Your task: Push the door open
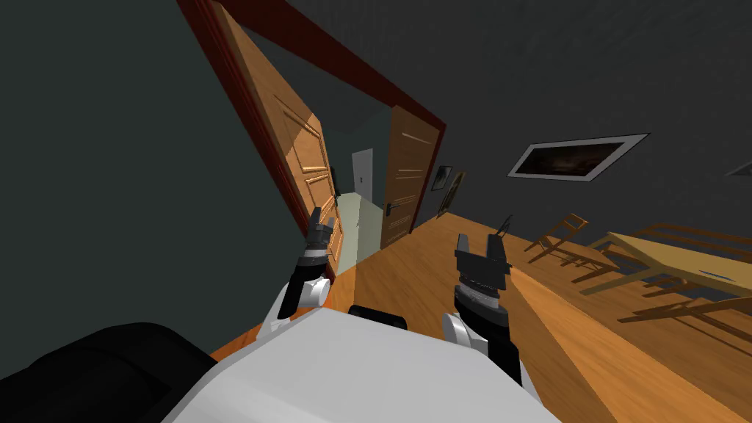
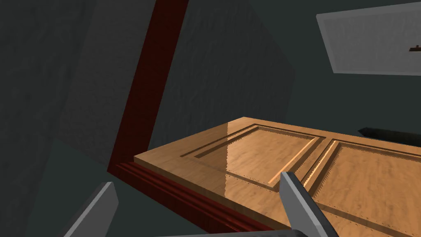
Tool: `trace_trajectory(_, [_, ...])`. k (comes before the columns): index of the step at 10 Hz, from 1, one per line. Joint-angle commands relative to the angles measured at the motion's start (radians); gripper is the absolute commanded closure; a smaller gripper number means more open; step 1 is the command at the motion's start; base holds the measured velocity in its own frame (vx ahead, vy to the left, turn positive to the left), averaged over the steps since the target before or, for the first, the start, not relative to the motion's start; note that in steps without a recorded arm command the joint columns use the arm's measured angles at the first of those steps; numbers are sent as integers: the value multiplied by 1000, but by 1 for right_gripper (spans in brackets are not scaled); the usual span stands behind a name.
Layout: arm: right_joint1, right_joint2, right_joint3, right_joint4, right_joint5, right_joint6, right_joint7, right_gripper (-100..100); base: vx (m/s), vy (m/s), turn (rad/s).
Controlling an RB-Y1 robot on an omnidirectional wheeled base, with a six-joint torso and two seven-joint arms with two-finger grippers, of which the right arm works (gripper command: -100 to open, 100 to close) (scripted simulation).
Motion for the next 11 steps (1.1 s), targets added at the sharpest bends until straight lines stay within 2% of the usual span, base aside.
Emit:
trace_trajectory(1, [-20,-15,-2,37,-6,2,-5,-100,-89,-51,157])
trace_trajectory(3, [-36,-27,-4,69,-10,4,-9,-100,82,-45,154])
trace_trajectory(4, [-56,-41,-6,106,-16,6,-14,-100,108,-49,215])
trace_trajectory(11, [-152,-103,-17,287,-44,16,-37,-100,62,-73,164])
